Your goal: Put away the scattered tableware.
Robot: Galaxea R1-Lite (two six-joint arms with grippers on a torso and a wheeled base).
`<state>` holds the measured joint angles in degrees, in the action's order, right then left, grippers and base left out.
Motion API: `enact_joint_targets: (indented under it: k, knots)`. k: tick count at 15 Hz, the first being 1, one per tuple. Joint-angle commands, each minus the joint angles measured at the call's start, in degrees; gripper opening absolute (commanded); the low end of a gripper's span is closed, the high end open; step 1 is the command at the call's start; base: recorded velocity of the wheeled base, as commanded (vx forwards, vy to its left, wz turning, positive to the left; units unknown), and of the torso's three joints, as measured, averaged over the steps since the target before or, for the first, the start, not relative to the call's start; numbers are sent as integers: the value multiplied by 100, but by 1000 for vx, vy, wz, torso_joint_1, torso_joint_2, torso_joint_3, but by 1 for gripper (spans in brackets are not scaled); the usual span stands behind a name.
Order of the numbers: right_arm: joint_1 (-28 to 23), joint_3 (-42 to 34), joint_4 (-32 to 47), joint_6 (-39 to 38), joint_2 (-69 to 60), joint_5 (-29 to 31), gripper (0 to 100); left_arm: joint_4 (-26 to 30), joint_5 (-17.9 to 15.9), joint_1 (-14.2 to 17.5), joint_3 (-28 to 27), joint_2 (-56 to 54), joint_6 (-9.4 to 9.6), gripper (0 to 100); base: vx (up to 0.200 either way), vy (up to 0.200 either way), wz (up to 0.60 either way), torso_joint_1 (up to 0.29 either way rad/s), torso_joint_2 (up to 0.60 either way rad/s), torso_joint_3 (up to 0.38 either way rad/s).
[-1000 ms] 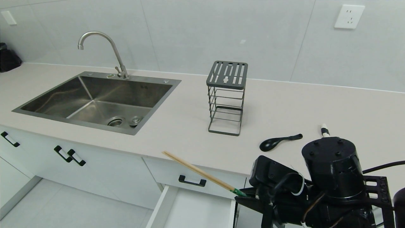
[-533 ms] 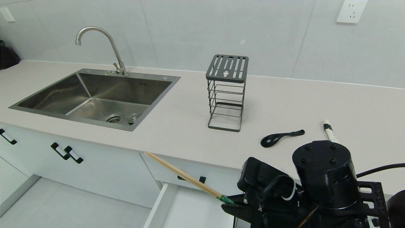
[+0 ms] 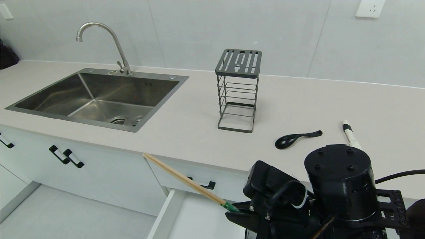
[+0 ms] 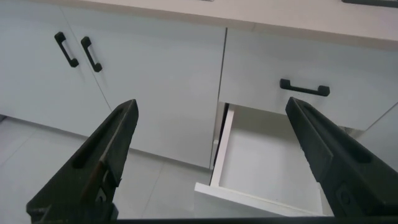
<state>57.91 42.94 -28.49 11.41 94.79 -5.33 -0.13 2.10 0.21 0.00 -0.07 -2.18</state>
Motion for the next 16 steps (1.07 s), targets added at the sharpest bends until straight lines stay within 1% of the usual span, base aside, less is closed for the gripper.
enact_joint_targets:
  k: [1, 4, 7, 11, 16]
  knots:
    - [107, 127, 1, -113, -31, 23, 0, -4, 1, -3, 0, 7, -2, 100, 0, 0, 0, -246, 496, 237]
    - [265, 286, 10, -368, -58, 155, 0, -4, 1, -3, 0, 7, -2, 100, 0, 0, 0, -253, 497, 240]
    - [335, 294, 28, -376, -66, 155, 0, -4, 1, 6, 0, 7, -2, 100, 0, 0, 0, -256, 496, 240]
    - [335, 347, 80, -376, -58, 155, 0, -4, 1, -3, 0, 7, -2, 100, 0, 0, 0, -259, 488, 232]
    - [318, 628, 247, -315, -40, 146, 0, -4, 1, -3, 0, 7, -2, 100, 0, 0, 0, -251, 453, 208]
